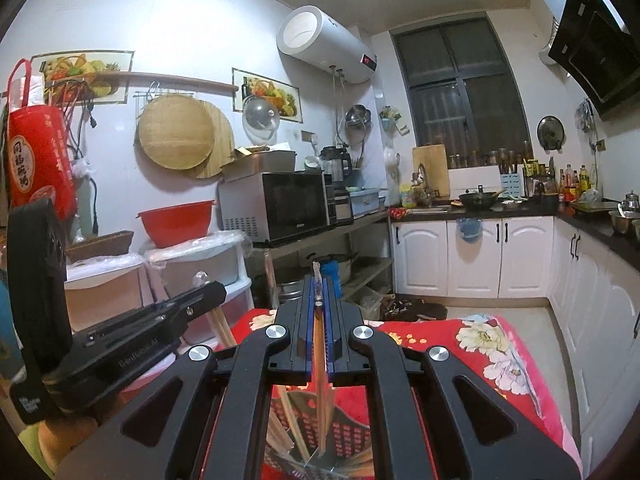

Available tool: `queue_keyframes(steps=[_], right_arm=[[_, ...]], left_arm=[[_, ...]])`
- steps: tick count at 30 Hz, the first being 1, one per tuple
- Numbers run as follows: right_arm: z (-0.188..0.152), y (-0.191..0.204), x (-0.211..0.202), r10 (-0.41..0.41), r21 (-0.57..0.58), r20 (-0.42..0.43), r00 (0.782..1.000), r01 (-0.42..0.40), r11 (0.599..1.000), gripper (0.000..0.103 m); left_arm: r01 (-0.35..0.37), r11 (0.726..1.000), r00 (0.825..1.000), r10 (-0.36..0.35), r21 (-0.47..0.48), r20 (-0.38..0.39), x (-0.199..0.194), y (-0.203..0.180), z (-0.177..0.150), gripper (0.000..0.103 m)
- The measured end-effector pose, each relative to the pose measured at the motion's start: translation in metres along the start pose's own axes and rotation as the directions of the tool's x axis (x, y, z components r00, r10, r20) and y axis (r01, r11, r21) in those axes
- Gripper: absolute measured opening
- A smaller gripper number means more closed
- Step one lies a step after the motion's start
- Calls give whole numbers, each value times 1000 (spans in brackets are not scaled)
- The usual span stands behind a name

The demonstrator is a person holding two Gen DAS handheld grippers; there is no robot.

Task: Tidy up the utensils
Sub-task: 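Lift both held chopstick pairs up over the grey caddy, then lower the left tool's pair into the caddy and open it while the right tool releases its pair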

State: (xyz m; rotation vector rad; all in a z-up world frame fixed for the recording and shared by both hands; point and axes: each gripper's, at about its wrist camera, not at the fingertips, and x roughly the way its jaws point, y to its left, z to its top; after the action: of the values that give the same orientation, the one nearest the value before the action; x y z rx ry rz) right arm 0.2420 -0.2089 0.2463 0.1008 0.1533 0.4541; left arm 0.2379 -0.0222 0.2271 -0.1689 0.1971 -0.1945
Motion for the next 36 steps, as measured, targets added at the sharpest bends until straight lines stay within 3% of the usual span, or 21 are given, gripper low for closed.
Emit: queue_keyframes(steps=[21, 36], right_arm=[[-45, -32, 42, -43, 73, -84, 996, 49, 996, 4], [-77, -40, 52, -29, 94, -166, 986, 45, 995, 4]], left_arm=[[-46, 999, 992, 49, 22, -116, 54, 5, -57, 1], [-35, 999, 986, 40, 39, -161, 65, 4, -81, 1]])
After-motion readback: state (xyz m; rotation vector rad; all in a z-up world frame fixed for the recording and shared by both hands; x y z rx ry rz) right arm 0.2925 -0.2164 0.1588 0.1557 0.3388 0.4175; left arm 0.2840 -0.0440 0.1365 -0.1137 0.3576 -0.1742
